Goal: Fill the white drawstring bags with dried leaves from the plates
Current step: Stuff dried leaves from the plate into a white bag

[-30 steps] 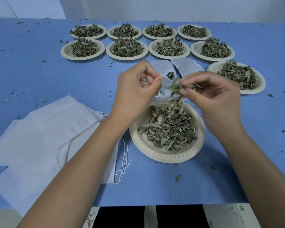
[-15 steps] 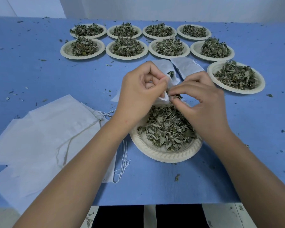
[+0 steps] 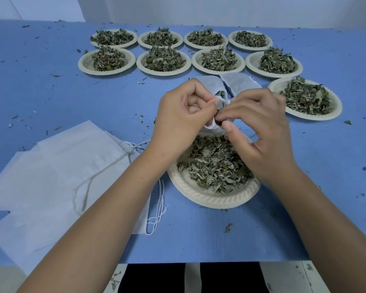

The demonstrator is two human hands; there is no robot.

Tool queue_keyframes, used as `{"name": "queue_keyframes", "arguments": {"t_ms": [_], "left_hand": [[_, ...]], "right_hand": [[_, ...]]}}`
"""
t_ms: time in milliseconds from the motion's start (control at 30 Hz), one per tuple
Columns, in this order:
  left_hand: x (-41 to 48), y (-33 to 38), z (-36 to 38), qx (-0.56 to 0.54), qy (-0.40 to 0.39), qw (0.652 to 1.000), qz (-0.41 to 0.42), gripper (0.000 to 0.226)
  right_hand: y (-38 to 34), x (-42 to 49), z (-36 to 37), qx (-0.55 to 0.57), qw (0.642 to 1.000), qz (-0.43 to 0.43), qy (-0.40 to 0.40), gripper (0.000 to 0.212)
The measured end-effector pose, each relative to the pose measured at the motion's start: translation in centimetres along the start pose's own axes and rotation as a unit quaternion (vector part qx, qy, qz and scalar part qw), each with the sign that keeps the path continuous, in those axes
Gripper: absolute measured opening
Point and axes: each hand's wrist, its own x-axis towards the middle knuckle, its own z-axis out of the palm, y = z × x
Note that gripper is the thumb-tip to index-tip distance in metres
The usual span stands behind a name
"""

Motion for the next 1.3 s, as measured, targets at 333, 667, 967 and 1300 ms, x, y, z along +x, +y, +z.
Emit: {"name": "queue_keyframes", "arguments": {"t_ms": [333, 667, 967, 1300], "left_hand": [[0.1, 0.0, -0.2, 0.014, 0.034, 0.999, 0.004, 0.019], [-0.2, 0.0, 0.2, -0.002, 0.001, 1.0, -0.014, 0.02], [-0.2, 0.1, 0.3, -0.032, -0.034, 0.998, -0.042, 0.018], [0.8, -0.1, -1.0, -0.034, 0.131, 0.99, -0.032, 0.02]], "right_hand": [[1.0, -0.3, -0.5, 0.011, 0.998, 0.026, 0.053, 0.041], [1.0, -0.3, -0.1, 0.032, 0.999, 0.032, -0.012, 0.043], [0.5, -0.6, 0.6, 0.052, 0.988, 0.051, -0.134, 0.045], [0.2, 0.0, 0.4, 0.008, 0.96, 0.137, -0.242, 0.051]]}}
